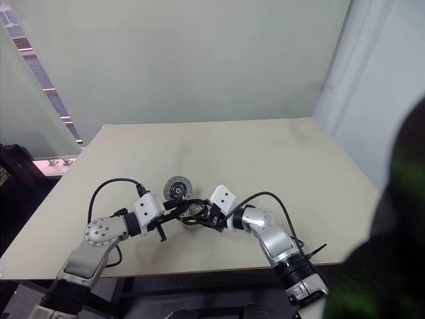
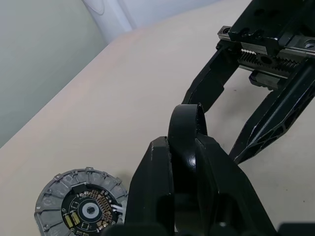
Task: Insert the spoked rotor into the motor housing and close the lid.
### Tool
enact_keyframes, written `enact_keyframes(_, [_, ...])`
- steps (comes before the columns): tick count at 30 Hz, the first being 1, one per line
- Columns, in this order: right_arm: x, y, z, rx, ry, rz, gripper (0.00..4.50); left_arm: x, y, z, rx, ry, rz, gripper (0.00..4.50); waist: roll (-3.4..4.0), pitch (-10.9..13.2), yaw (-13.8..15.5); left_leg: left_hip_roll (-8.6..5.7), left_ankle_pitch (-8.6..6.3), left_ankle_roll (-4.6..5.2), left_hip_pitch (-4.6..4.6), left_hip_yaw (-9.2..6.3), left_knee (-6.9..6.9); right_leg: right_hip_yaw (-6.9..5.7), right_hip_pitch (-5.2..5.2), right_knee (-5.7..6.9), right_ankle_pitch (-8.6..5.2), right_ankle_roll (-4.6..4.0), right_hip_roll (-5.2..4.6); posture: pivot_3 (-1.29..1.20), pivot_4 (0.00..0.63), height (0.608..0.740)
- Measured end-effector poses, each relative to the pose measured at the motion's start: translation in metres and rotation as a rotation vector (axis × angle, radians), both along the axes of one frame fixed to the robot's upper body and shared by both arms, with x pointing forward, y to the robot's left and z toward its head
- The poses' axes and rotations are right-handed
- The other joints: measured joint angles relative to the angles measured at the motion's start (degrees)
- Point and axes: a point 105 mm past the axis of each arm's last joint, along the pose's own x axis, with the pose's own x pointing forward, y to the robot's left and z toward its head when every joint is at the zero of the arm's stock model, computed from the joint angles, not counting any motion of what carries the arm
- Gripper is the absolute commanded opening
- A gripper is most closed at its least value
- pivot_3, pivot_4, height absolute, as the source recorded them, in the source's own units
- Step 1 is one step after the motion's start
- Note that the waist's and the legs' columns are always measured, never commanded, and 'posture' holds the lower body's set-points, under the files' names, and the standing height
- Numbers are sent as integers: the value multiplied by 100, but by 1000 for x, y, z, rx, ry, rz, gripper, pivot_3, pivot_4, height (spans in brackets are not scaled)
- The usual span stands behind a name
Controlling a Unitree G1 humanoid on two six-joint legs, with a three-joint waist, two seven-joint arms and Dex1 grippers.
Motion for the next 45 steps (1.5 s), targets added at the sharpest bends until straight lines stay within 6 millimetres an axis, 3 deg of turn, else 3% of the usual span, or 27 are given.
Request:
enact_keyframes(23, [4,5,-1,26,-32,-27,2521,3,4,2,21,-11,17,226,0,0,0,0,0,0,5,1,0,1,2,4,1,-1,0,0,0,740])
enact_keyframes(24, [4,6,-2,25,-29,-29,3245,3,4,2,23,-11,18,226,0,0,-1,0,0,0,5,1,0,1,2,3,1,-1,0,0,0,740])
enact_keyframes(28, [11,-2,-3,28,1,-101,4473,2,3,-2,0,1,30,226,-1,-1,1,-1,0,0,6,1,0,4,3,4,1,-2,0,0,0,740])
enact_keyframes(34, [13,-3,-2,30,-7,-111,4473,2,2,-1,-8,1,31,226,-1,-1,-1,0,0,0,8,2,0,4,4,5,2,-3,2,0,0,740])
enact_keyframes(45, [21,-2,12,-32,-235,-44,4473,6,4,6,-16,-21,43,226,0,-1,-2,0,0,0,9,4,0,5,4,5,2,-4,2,0,0,740])
